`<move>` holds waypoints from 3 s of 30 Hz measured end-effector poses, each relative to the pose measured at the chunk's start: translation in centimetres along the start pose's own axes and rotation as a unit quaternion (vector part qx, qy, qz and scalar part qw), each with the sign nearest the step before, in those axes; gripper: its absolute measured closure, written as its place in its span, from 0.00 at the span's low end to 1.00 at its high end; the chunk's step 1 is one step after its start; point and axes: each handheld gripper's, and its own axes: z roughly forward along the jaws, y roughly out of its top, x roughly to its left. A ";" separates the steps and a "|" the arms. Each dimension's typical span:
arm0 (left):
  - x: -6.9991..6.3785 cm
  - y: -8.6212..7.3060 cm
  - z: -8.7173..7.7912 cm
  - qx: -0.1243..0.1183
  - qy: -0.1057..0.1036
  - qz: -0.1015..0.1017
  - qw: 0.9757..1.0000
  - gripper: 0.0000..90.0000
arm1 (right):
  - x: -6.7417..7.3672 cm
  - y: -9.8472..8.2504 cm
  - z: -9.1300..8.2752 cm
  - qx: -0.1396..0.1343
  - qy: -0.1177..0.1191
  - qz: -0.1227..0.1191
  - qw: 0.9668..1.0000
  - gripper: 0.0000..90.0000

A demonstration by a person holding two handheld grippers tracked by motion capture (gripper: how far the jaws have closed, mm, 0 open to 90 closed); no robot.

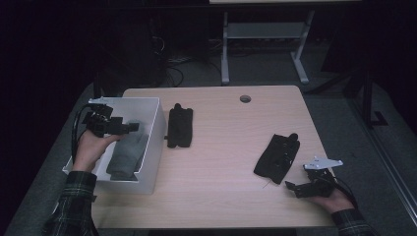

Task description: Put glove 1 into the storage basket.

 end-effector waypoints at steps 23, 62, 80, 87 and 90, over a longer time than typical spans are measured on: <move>-10.8 3.1 0.4 -0.035 -0.102 0.111 0.988 0.16 | 0.0 0.0 0.0 0.000 -0.001 0.000 1.000 0.03; -18.4 -8.9 11.2 0.045 -0.149 0.209 0.965 0.15 | 0.0 0.0 -0.2 0.005 0.005 -0.007 1.000 0.06; -17.4 -11.4 12.5 0.029 -0.131 0.222 0.966 0.14 | 0.1 3.2 -1.9 -0.028 0.015 0.003 1.000 0.78; -17.4 -11.5 12.6 0.021 -0.129 0.216 0.968 0.14 | -0.6 4.5 -0.7 -0.011 0.019 0.011 1.000 1.00; -17.4 -11.5 12.6 0.021 -0.128 0.216 0.968 0.14 | -0.8 5.3 0.1 -0.009 0.012 0.003 1.000 1.00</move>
